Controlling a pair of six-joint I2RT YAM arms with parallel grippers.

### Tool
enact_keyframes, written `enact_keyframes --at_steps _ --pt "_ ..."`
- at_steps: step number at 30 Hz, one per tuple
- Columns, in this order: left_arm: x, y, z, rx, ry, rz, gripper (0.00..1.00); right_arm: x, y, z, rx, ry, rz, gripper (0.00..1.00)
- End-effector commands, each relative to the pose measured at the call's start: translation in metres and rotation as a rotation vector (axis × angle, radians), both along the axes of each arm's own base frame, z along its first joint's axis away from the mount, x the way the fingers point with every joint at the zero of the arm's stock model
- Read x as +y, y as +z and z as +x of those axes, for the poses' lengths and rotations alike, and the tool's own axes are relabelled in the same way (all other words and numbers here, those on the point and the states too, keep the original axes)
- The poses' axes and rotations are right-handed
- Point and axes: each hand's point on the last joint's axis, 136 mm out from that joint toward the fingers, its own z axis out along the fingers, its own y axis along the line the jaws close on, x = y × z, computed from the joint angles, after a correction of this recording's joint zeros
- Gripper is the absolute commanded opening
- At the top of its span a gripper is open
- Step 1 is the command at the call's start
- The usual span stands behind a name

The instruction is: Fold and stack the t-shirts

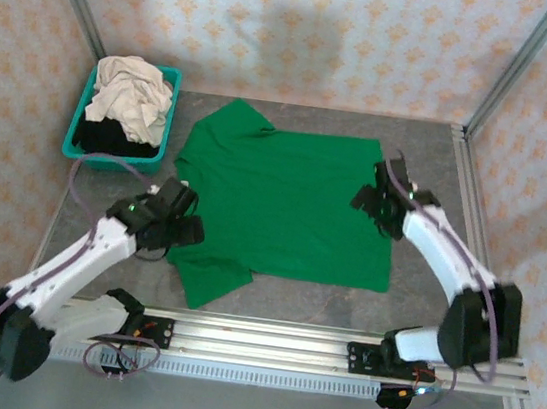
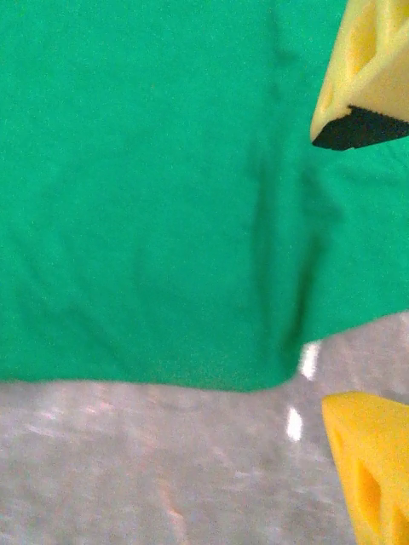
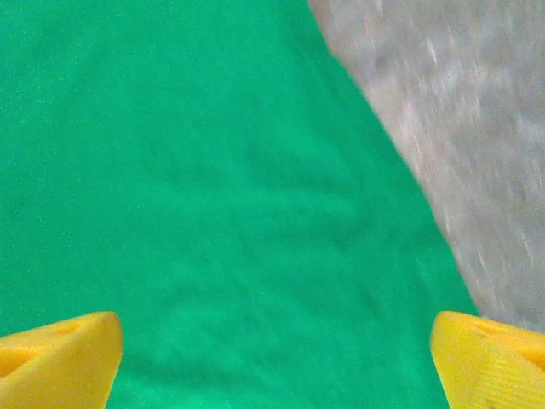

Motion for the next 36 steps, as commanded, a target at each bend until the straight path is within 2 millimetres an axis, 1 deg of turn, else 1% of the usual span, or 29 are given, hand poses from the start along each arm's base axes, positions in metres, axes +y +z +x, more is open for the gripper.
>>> enact_keyframes --at_steps 1,2,4,6,8,10,14,16,18,22,24,26,28,29,30,31,32,33,36 --pt "0.017 -0.017 -0.046 0.054 0.130 0.027 0.71 -0.017 -0.025 -0.052 0.043 -0.138 0.012 0.92" --pt "0.013 -0.021 -0.054 0.051 0.125 0.010 0.69 -0.018 -0.031 -0.063 0.055 -0.143 0.020 0.91" --pt "0.001 -0.033 -0.068 0.054 0.094 -0.026 0.67 -0.027 -0.044 -0.089 0.114 -0.163 0.003 0.91" --pt "-0.008 -0.046 -0.078 0.062 0.069 -0.025 0.67 -0.030 -0.055 -0.103 0.154 -0.165 0.000 0.90" --pt "-0.023 -0.059 -0.082 0.067 0.037 -0.039 0.67 -0.031 -0.066 -0.111 0.175 -0.175 0.006 0.90" --pt "-0.038 -0.069 -0.082 0.076 0.009 -0.055 0.62 -0.029 -0.072 -0.112 0.180 -0.178 0.020 0.88" --pt "-0.049 -0.074 -0.076 0.089 -0.019 -0.016 0.58 -0.023 -0.080 -0.105 0.184 -0.174 0.037 0.84" --pt "-0.057 -0.076 -0.073 0.097 -0.035 -0.015 0.51 -0.024 -0.083 -0.103 0.194 -0.172 0.023 0.83" --pt "-0.059 -0.080 -0.074 0.116 -0.044 -0.003 0.46 -0.025 -0.085 -0.101 0.199 -0.172 0.008 0.83" --pt "-0.054 -0.090 -0.080 0.164 -0.045 0.041 0.41 -0.028 -0.087 -0.099 0.204 -0.182 -0.015 0.85" --pt "-0.056 -0.094 -0.081 0.174 -0.044 0.035 0.39 -0.030 -0.088 -0.099 0.205 -0.189 -0.021 0.85" --pt "-0.058 -0.100 -0.083 0.187 -0.046 0.031 0.36 -0.028 -0.090 -0.098 0.200 -0.189 -0.011 0.85" --pt "-0.061 -0.105 -0.084 0.200 -0.056 0.028 0.30 -0.023 -0.092 -0.094 0.187 -0.183 0.019 0.83" --pt "-0.062 -0.106 -0.083 0.200 -0.057 0.027 0.23 -0.020 -0.094 -0.092 0.181 -0.181 0.033 0.81" --pt "-0.065 -0.105 -0.081 0.193 -0.054 0.014 0.12 -0.018 -0.097 -0.092 0.183 -0.183 0.046 0.79" --pt "-0.071 -0.104 -0.079 0.183 -0.058 -0.014 0.04 -0.017 -0.098 -0.091 0.187 -0.185 0.052 0.76" --pt "-0.075 -0.103 -0.077 0.174 -0.060 -0.037 0.00 -0.016 -0.098 -0.090 0.185 -0.186 0.059 0.73" --pt "-0.077 -0.100 -0.075 0.162 -0.061 -0.048 0.00 -0.015 -0.103 -0.091 0.200 -0.189 0.057 0.70" --pt "-0.077 -0.088 -0.070 0.139 -0.071 -0.043 0.00 -0.017 -0.108 -0.092 0.207 -0.197 0.050 0.67"
